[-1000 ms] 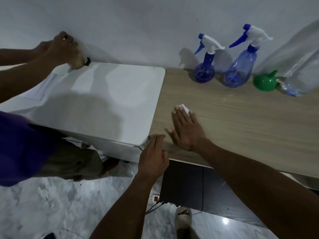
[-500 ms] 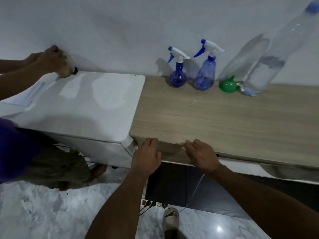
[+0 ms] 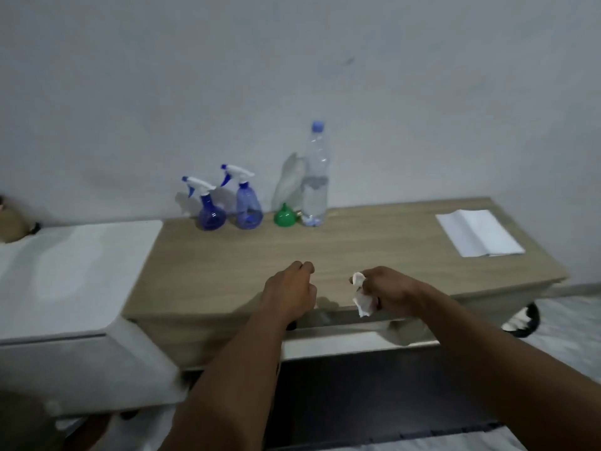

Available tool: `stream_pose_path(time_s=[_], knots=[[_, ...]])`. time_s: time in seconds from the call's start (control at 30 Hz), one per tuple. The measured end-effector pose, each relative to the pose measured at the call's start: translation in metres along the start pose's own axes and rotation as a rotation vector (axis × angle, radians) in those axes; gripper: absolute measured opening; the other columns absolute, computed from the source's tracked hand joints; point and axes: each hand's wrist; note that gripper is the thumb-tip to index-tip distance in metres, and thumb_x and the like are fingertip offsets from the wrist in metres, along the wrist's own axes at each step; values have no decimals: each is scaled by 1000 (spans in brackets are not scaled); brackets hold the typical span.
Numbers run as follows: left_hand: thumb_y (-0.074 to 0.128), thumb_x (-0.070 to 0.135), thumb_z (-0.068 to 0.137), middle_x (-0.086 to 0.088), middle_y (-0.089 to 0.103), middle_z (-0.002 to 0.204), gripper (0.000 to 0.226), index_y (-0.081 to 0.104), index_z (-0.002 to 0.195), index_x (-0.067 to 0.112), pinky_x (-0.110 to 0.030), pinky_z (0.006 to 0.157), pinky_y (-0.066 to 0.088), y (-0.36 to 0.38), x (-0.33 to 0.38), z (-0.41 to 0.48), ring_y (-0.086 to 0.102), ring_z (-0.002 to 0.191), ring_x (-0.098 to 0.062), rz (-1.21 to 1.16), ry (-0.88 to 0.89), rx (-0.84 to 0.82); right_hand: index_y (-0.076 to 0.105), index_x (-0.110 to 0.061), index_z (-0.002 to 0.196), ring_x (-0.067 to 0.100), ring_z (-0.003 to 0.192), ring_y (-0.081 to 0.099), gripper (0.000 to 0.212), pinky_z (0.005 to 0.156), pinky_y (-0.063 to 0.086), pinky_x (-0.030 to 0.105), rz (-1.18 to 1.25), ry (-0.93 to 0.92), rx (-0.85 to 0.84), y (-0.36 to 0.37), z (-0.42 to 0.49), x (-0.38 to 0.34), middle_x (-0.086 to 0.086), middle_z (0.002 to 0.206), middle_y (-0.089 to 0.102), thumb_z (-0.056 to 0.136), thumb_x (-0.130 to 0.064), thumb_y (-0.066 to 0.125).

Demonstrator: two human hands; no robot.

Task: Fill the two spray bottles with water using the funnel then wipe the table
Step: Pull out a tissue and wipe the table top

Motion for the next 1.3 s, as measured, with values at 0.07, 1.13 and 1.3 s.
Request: stream_pose_path(time_s=[0.07,1.13,1.3], knots=[[45,25,92,-1,56,130,41,50,133,23,-39,88,48,1,48,14,59,111,-29,11,73,-18,51,-2,83,32,62,63,14,69,49,42,-90,-57,65,-48,-28,2,29,72,65,82,11,46],[47,32,88,-3,53,130,44,52,132,30,-42,98,50,82,468,331,58,110,-22,-142,392,-386,69,-2,98,25,69,71,19,64,60,35,-194,75,765,-497,-119,11,20,83,68,94,-3,51],[46,34,85,-2,57,126,46,53,130,32,-43,97,50,104,513,369,57,111,-23,-152,444,-412,71,6,98,26,74,73,17,69,62,36,-97,72,772,-562,-110,26,21,98,71,92,-5,60]])
Point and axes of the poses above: each hand's wrist, its own z-axis towards the middle knuckle, its own y-axis out of the palm, x = y × z
